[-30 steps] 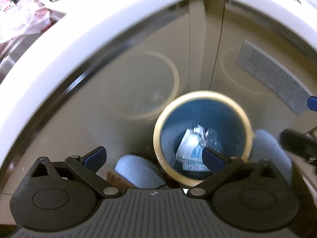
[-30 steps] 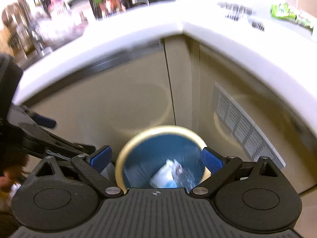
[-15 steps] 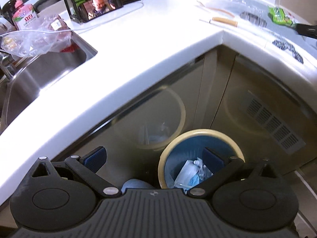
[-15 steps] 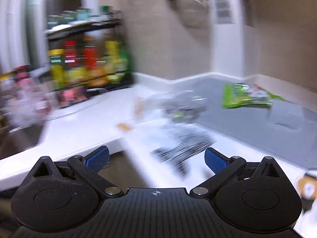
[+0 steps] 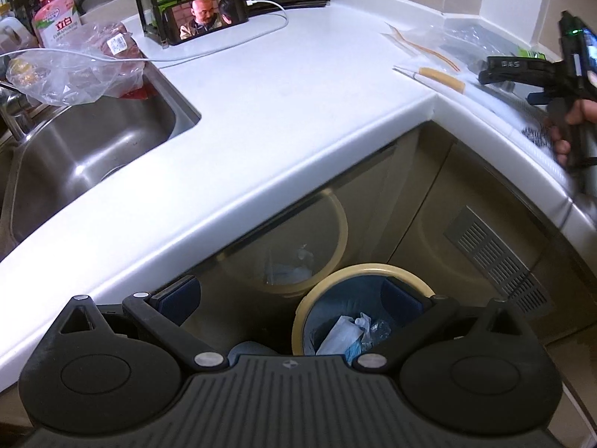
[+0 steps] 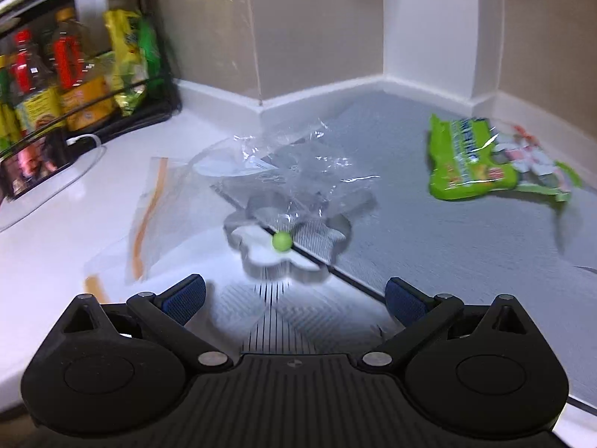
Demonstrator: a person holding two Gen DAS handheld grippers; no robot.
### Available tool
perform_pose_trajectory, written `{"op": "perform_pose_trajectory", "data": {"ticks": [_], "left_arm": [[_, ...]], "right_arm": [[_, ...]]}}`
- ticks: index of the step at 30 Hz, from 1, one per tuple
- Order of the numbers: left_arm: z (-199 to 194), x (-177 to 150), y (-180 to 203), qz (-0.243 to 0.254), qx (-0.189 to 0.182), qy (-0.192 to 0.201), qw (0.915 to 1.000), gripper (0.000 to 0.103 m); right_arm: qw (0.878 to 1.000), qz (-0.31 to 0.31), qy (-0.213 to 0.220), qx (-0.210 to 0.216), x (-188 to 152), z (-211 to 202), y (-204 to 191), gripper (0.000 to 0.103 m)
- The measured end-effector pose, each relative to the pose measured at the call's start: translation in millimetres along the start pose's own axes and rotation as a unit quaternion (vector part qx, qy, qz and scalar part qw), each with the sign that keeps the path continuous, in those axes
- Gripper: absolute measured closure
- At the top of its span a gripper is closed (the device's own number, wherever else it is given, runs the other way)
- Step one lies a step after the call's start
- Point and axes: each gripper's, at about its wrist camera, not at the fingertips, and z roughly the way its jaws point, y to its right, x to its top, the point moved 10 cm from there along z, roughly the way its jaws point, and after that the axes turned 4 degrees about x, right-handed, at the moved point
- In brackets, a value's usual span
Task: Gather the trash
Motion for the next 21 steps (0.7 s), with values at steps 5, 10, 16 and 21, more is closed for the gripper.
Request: {"op": "perform_pose_trajectory", "data": {"ticks": [5,10,16,21], "left_arm": [[-1.7,12.5,-2.5,-0.009,-0.003,0.002,0.9999,0.000],[-7.7,34.6,12.6,0.004,-0.011,0.018,0.9998,0.000],[-20.9,85.9,72.1,0.072,-0.030,0.071,0.9944,0.000],[-12.8,149.8,158.1,0.161,-0.039,0.133,0.9771,0.000]], "right_arm": [[0.999,-0.017,0.034,-0.005,11.5,9.3,-1.0,0.042],[0.998,-0.043,0.037,-0.019,-0.6,-24.3,18.6,0.042],[0.997,-0.036,0.043,-0.043,-41.3,-79.0,79.4,0.042],[0.997,0.053,0.058,-0.026,-50.7,-87.7,121.6,0.042]]}}
